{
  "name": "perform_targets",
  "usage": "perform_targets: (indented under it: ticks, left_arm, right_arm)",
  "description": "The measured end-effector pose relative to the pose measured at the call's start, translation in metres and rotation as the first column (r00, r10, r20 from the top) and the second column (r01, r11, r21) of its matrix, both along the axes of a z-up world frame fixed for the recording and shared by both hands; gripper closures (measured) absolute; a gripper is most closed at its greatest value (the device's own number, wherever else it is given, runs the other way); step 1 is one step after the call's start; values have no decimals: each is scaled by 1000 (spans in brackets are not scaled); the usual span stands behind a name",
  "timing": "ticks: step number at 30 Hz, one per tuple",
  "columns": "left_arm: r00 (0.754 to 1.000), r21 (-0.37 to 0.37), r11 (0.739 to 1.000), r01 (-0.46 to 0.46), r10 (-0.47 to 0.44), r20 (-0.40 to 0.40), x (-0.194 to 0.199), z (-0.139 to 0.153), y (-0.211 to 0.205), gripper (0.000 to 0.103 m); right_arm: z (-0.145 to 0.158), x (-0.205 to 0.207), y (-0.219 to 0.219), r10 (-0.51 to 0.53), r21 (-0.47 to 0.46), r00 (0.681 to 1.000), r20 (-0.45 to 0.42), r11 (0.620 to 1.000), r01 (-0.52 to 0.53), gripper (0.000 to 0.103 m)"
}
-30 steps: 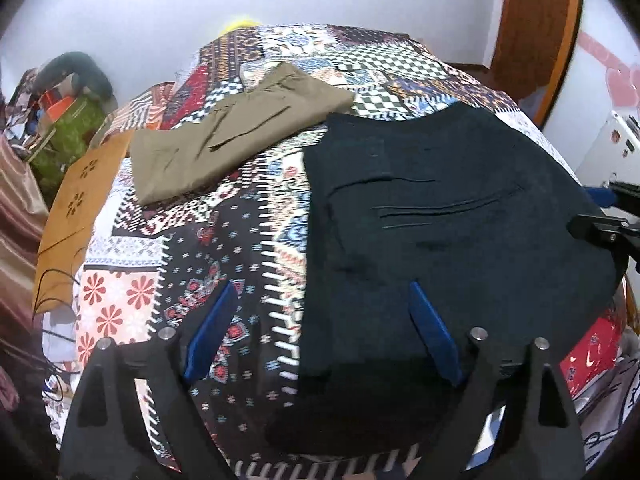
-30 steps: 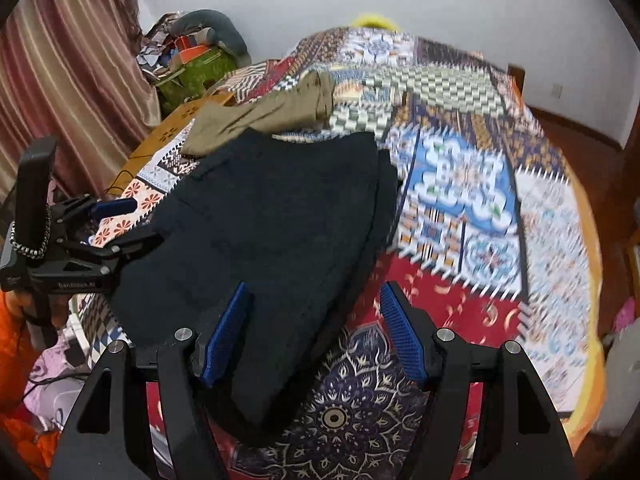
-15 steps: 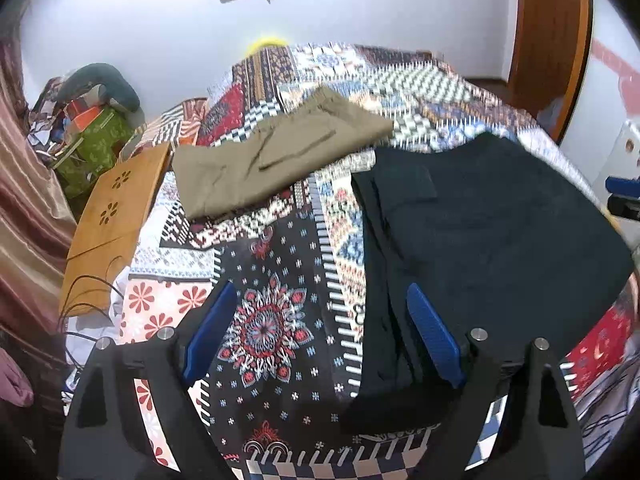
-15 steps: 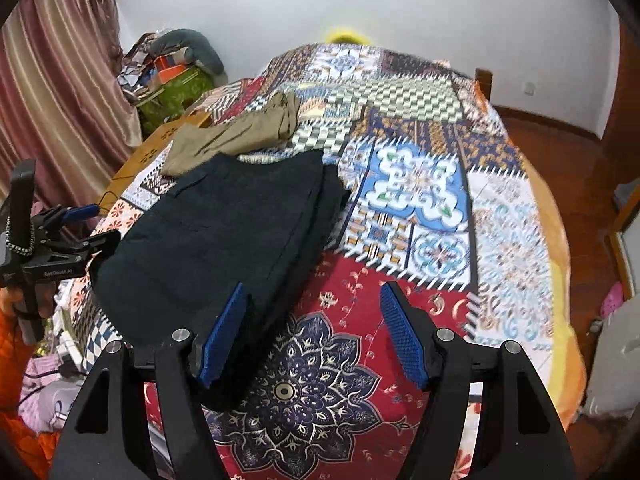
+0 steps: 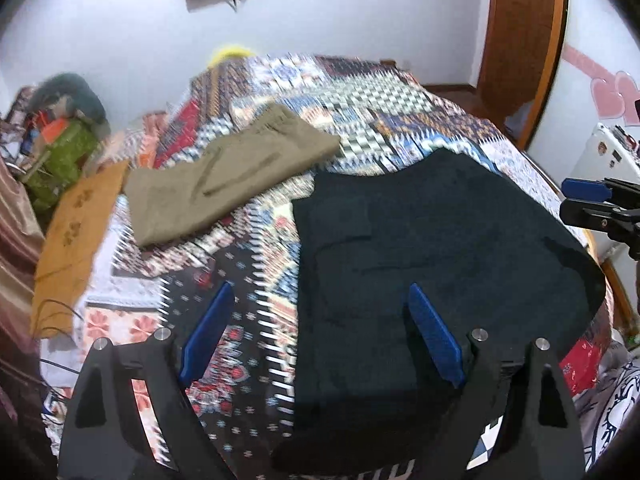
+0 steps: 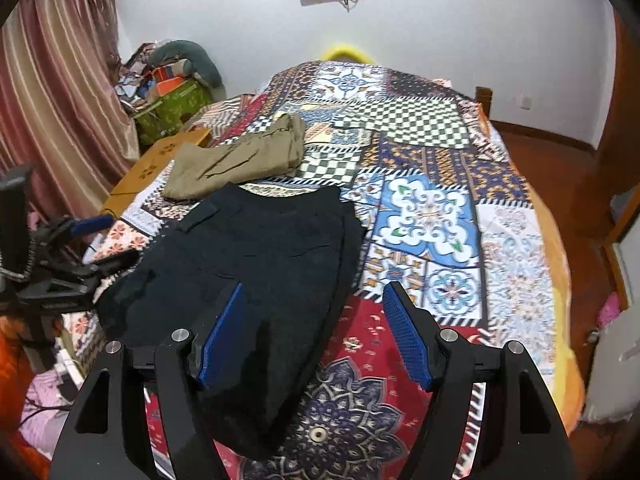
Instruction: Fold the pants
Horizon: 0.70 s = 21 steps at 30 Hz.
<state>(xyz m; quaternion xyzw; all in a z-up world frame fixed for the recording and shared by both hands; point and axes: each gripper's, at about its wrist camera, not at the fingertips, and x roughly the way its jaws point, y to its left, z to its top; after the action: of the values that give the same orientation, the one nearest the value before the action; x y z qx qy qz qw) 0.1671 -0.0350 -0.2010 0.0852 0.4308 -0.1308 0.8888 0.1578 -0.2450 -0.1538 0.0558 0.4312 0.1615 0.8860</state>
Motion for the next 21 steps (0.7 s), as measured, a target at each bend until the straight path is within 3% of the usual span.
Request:
perform_targets:
  ticks: [4, 10, 13, 21]
  left_arm:
    - [998, -5, 1000, 5, -6, -61, 6, -16, -2, 14]
    - [989, -101, 995, -19, 4, -147, 17, -28, 9, 10]
    - [983, -139, 990, -34, 8, -183, 25, -33, 13, 9]
    - [962, -195, 980, -35, -19, -273, 46, -47, 13, 6]
  right_arm:
    - [-16, 7, 0, 1, 4, 997, -81, 1000, 0, 32]
    - [-38, 14, 0, 10, 53, 975, -221, 999, 2, 29]
    - [-45, 20, -1, 6, 85, 963, -268, 996, 17, 21]
    - [-61, 35, -2, 54, 192, 937, -346, 981, 15, 15]
